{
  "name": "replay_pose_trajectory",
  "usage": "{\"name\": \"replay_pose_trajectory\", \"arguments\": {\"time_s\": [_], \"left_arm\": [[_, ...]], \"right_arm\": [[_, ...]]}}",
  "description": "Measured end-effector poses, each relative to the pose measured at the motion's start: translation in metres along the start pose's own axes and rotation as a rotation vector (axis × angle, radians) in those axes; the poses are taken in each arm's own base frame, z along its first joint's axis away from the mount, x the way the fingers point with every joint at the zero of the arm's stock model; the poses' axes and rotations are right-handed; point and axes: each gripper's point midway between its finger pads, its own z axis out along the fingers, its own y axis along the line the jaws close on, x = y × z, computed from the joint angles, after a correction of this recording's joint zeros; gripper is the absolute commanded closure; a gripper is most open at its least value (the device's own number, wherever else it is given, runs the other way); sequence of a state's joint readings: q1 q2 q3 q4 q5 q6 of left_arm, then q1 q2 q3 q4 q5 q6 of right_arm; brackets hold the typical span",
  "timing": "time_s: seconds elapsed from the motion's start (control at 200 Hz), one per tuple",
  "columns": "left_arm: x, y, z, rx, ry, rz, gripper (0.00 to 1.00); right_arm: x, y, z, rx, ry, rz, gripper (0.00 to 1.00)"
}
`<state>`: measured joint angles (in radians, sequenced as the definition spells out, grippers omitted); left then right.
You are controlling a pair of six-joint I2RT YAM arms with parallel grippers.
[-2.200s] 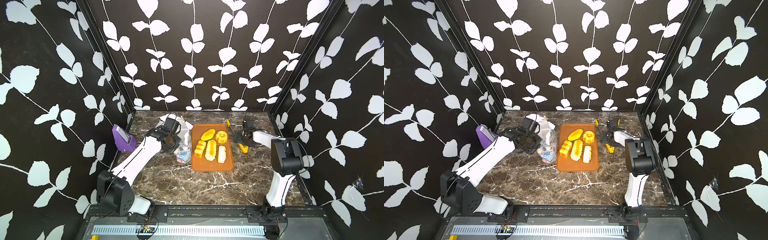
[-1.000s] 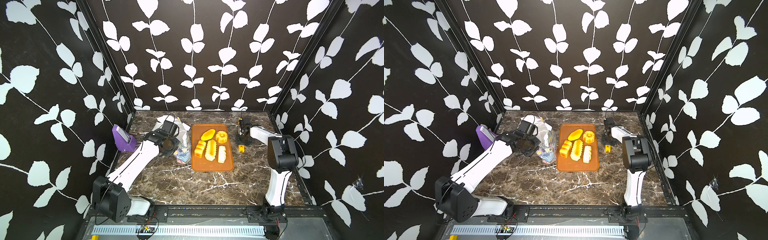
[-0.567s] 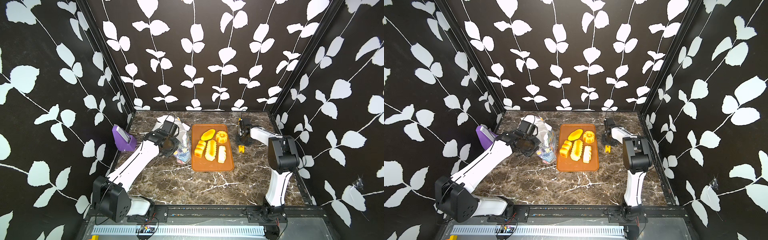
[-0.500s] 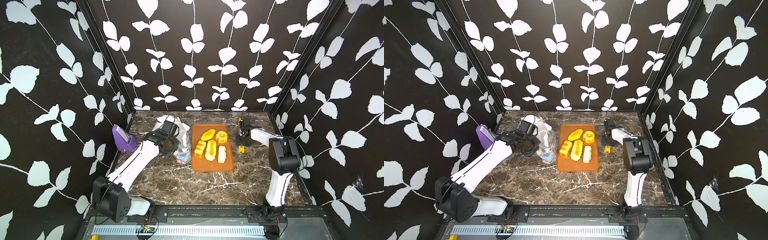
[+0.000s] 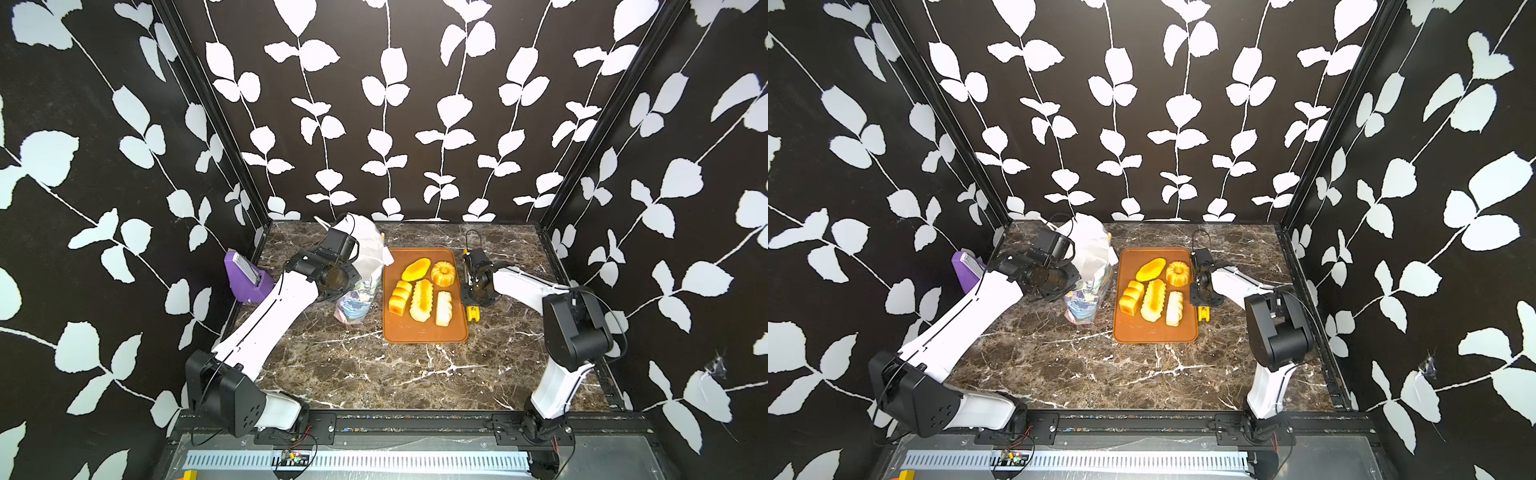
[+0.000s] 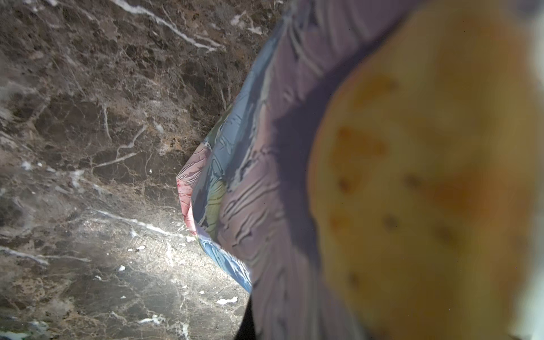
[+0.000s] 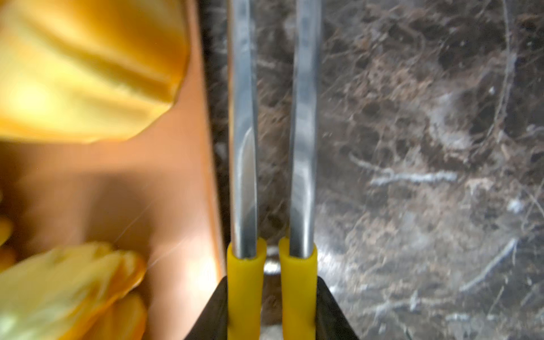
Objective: Pack bread into a paper bag
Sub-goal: Adjust the paper bag at the center of the board.
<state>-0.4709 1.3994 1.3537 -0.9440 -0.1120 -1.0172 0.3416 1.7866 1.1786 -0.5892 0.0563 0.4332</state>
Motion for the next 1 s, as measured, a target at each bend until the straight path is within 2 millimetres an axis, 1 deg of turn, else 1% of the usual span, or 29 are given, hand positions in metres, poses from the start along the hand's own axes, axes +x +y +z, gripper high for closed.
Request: {"name": "replay_pose_trajectory", "arguments": {"time_s": [0.145,0.47,0.505,0.571,0.591,0.626,0.656,0.706,0.771,0.871,1.001], "left_arm": [[-0.002,0.001,0.002,-0.007,-0.015,0.056,1.0],[-0.006,0.007,0.027,-0.064,-0.031,0.086,1.0],[-0.006,0.007,0.028,-0.069,-0.034,0.086,0.91],[-0.008,0.009,0.028,-0.079,-0.041,0.086,0.7],[-0.008,0.01,0.028,-0.084,-0.044,0.088,0.61],[-0.009,0.011,0.027,-0.091,-0.05,0.088,0.5],[-0.01,0.012,0.026,-0.097,-0.052,0.09,0.42],[-0.01,0.015,0.025,-0.111,-0.055,0.086,0.33],[-0.011,0.02,0.023,-0.133,-0.06,0.092,0.27],[-0.013,0.027,0.015,-0.169,-0.069,0.098,0.24],[-0.021,0.032,-0.01,-0.188,-0.108,0.103,0.22]], "right_arm": [[0.003,-0.002,-0.011,0.004,-0.01,0.01,1.0],[0.01,-0.006,-0.011,0.022,0.017,0.008,1.0],[0.011,-0.006,-0.011,0.024,0.021,0.007,1.0],[0.012,-0.007,-0.011,0.028,0.026,0.003,1.0],[0.012,-0.007,-0.012,0.03,0.026,0.003,1.0],[0.012,-0.008,-0.012,0.03,0.026,0.0,1.0],[0.012,-0.008,-0.012,0.032,0.026,0.0,1.0],[0.013,-0.008,-0.011,0.034,0.027,-0.001,1.0],[0.015,-0.009,-0.01,0.036,0.032,-0.002,1.0],[0.018,-0.01,-0.009,0.037,0.038,-0.002,1.0],[0.017,-0.009,-0.009,0.035,0.036,-0.002,1.0]]}}
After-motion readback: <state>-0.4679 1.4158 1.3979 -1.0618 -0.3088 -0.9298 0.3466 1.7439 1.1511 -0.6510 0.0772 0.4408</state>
